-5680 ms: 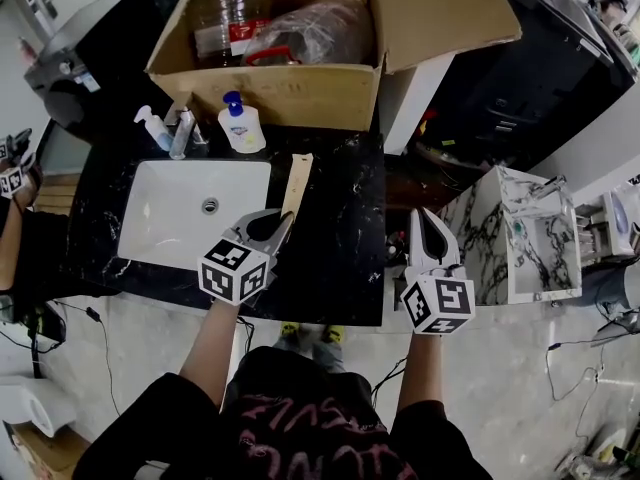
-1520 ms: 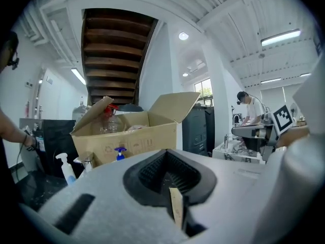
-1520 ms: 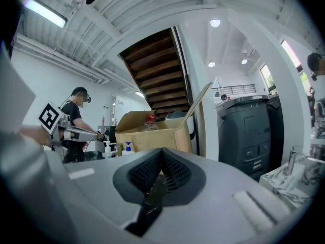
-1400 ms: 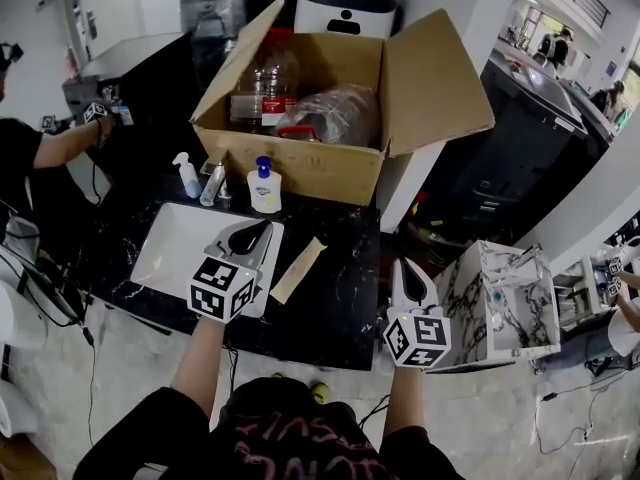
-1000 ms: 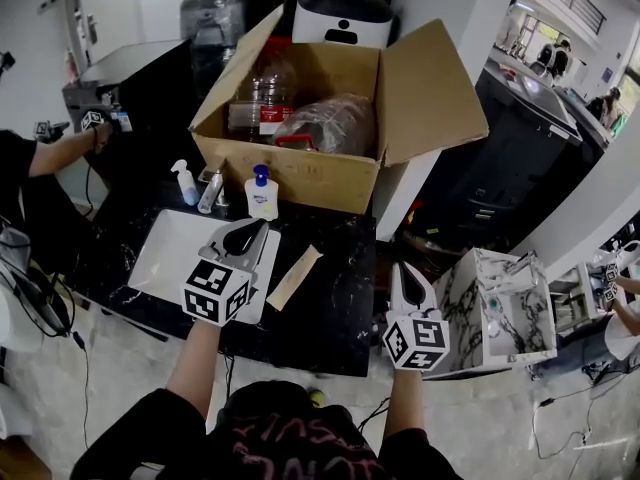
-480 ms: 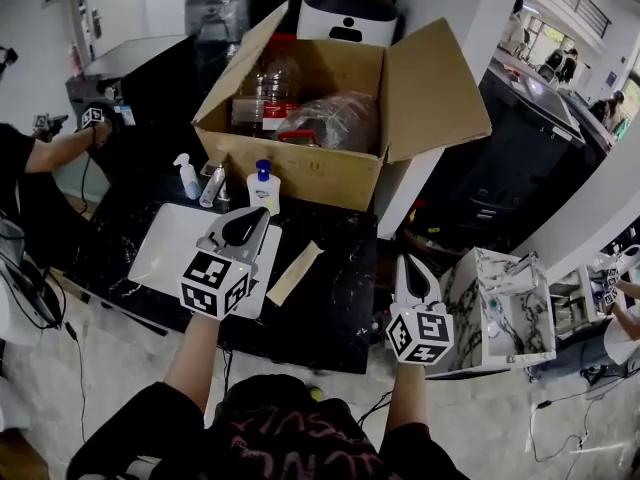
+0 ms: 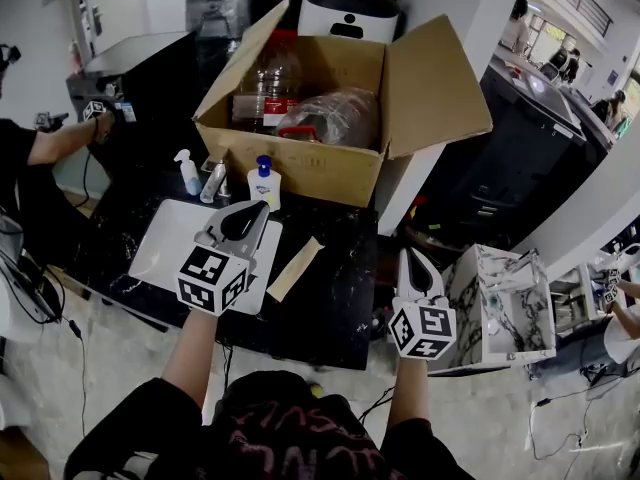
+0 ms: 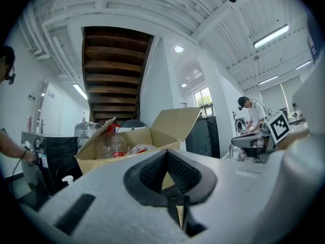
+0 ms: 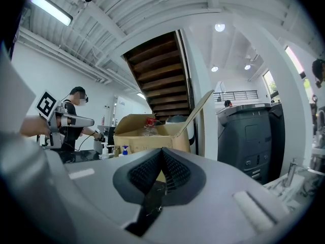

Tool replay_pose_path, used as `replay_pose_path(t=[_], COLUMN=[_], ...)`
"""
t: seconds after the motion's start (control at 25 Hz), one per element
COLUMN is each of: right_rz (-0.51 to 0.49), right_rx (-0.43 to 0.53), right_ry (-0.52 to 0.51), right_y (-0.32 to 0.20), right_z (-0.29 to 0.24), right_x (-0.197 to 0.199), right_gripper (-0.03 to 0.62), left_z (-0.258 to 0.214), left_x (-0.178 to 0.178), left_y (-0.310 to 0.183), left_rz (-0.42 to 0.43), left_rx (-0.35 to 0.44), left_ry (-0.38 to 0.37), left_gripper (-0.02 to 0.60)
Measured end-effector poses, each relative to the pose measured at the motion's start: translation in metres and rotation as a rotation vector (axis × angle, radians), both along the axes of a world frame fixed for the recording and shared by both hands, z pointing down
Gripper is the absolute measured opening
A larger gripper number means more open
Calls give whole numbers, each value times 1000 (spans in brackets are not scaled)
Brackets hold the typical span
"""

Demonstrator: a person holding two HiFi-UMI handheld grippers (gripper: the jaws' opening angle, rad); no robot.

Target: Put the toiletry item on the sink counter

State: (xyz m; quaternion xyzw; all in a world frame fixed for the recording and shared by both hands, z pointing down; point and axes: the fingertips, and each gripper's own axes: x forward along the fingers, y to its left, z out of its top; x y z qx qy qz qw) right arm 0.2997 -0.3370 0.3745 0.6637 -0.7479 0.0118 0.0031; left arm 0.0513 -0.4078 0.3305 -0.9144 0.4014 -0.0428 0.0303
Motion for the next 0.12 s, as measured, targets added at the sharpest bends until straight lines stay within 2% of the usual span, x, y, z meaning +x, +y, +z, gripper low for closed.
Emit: replay_pose_path(t=[0.12], right_rz=[3], right_rx=[3], right_ry=[3], right_y=[1], right_z=[-3], right_x=[1], right_gripper=[10], left_z=[-1], left_x=[-2], left_y=[0], left_rz=[-1], left_rx=[0], left_ry=[0], left_gripper=[0])
